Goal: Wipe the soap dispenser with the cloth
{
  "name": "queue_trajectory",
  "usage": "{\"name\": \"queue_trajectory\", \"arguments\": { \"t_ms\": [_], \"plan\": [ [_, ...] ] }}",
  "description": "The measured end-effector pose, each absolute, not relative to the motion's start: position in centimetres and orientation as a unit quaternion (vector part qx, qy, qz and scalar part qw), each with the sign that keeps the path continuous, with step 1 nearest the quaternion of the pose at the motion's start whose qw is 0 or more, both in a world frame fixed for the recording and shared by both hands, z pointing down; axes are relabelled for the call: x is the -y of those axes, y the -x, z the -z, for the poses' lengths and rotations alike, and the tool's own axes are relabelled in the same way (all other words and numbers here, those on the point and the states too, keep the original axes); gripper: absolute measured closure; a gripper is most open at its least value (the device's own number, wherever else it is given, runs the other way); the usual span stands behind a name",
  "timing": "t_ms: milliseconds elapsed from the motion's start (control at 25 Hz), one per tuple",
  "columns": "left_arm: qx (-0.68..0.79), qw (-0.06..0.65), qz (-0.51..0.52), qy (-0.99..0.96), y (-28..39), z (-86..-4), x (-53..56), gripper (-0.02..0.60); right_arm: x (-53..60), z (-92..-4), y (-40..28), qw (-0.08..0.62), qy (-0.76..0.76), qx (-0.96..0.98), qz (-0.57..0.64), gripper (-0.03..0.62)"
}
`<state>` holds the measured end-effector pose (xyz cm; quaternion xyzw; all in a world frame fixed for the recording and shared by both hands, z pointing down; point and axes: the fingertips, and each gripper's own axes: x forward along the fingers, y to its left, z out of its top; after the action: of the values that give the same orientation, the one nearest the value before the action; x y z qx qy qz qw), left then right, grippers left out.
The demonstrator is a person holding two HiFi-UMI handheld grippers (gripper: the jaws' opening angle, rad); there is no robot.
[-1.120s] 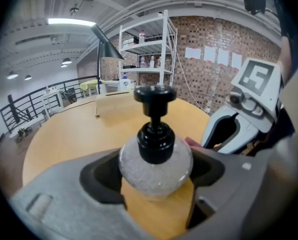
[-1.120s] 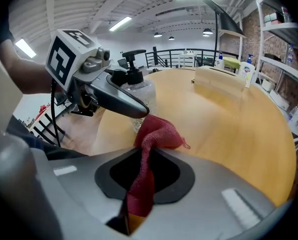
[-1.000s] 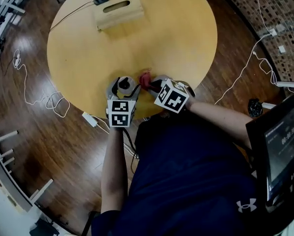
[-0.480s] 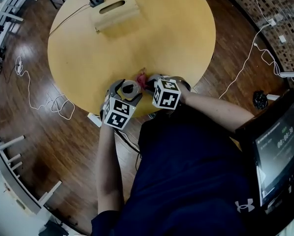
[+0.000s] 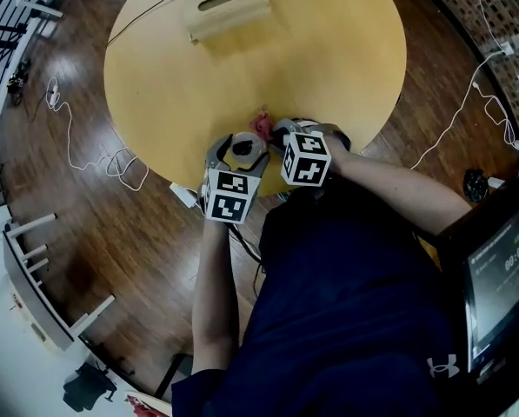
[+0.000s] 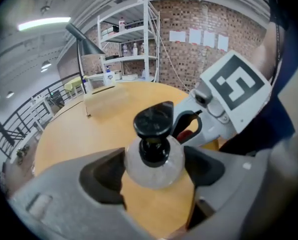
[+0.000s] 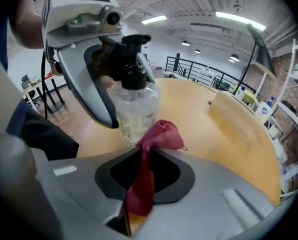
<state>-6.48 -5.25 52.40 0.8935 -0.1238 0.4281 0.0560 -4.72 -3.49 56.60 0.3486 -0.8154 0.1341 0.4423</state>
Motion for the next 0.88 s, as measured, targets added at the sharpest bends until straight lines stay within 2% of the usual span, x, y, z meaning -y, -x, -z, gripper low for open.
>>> {"name": "queue_trajectory", "arguments": {
  "t_ms": [80, 360, 640, 880],
  "plan": [
    [0.121, 0.046, -0.437, -0.890, 6.9, -52.6, 5.0, 0.212, 2.5, -56.7, 5.1, 0.443, -0.336, 0.820, -0.134, 0.536],
    [0.134, 0.036, -0.444, -0.885, 7.6, -53.0, 5.0, 0.224, 4.2, -49.2, 5.1, 0.372, -0.367, 0.851, -0.055, 0.536],
    [0.141, 0.039, -0.442, -0.885, 7.6, -53.1, 5.4, 0.222, 4.4, -57.5, 5.6, 0.445, -0.318, 0.826, -0.135, 0.536],
    [0.132, 0.042, -0.438, -0.888, 7.2, -53.7, 5.2, 0.222, 0.8, -57.9, 6.2, 0.437, -0.266, 0.842, -0.175, 0.536]
  ]
}}
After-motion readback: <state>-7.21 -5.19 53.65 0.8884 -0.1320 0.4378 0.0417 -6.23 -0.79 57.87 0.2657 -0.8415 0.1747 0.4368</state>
